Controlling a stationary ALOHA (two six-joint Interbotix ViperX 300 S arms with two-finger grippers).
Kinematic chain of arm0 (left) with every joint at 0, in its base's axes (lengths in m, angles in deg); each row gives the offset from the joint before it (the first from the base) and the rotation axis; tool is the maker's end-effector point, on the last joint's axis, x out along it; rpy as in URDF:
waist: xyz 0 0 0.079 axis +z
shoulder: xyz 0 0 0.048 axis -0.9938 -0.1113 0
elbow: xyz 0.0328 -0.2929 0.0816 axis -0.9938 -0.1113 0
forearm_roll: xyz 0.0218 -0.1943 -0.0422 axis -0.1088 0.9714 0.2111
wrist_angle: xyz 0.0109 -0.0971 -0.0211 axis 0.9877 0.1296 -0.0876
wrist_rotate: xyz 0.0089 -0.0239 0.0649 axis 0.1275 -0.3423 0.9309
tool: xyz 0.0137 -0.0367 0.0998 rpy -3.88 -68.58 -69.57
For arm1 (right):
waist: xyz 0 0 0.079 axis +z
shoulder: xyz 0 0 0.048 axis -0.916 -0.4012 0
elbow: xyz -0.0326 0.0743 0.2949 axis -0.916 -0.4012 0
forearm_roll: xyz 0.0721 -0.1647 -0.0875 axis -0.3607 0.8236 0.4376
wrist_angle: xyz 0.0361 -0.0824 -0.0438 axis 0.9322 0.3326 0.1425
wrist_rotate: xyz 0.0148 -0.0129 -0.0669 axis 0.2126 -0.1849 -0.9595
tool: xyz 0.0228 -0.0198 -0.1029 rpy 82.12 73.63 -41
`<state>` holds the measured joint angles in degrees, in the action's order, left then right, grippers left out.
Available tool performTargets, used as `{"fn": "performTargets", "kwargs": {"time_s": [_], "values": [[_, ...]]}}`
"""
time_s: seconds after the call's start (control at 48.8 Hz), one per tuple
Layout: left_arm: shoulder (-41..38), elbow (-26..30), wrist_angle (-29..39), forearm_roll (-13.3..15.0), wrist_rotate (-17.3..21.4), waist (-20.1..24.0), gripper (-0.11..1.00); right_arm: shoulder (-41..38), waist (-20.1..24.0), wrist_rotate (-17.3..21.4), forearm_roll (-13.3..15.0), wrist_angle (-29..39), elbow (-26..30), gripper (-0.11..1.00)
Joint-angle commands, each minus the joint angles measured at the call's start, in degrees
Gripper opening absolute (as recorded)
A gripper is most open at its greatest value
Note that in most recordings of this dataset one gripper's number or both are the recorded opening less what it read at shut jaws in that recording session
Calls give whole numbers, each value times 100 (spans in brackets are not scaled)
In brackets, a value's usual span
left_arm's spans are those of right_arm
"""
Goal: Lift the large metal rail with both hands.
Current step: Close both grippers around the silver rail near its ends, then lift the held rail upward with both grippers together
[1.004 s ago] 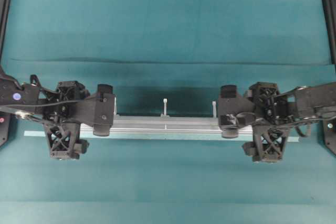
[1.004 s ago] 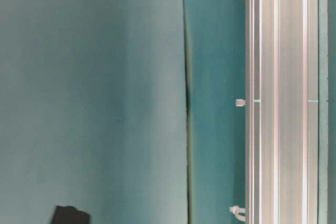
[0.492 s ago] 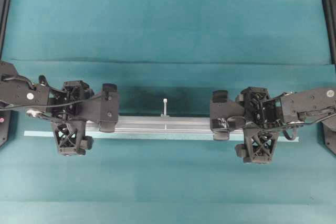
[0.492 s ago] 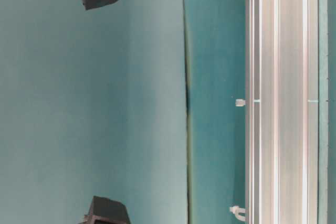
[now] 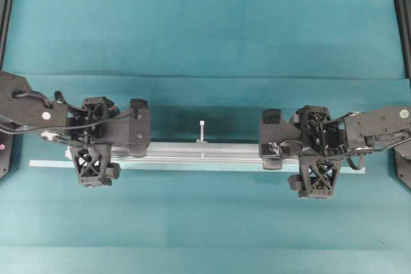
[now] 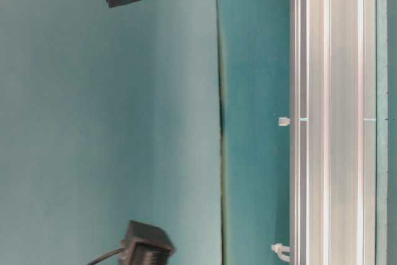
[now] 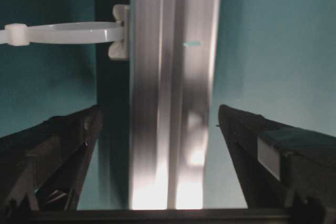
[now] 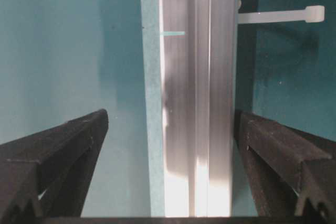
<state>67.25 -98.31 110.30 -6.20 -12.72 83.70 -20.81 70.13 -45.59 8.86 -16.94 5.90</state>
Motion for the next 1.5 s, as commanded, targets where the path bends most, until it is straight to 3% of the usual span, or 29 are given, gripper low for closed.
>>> {"fn": "performTargets", "kwargs": {"time_s": [0.0,0.287,0.389,0.471,0.594,0.635,1.475], "values": [[-26,26,-62,-18,-18,-9,98,-62,-26,44,9,-105,-26,96],[-132,18,-299,-18,-70,-9,97,-220,-53,44,9,-229,-53,96],[-132,9,-316,-18,-70,-9,91,-264,-79,62,9,-220,-44,93],[-132,9,-334,-18,-70,-9,77,-272,-114,62,9,-185,-35,80],[-123,18,-352,-18,-44,-18,43,-272,-158,62,-9,-149,-26,49],[-123,26,-352,-18,-35,-18,36,-272,-158,53,-9,-158,-26,40],[97,202,-290,-18,-211,-35,36,-88,-158,44,-26,79,105,39]]}}
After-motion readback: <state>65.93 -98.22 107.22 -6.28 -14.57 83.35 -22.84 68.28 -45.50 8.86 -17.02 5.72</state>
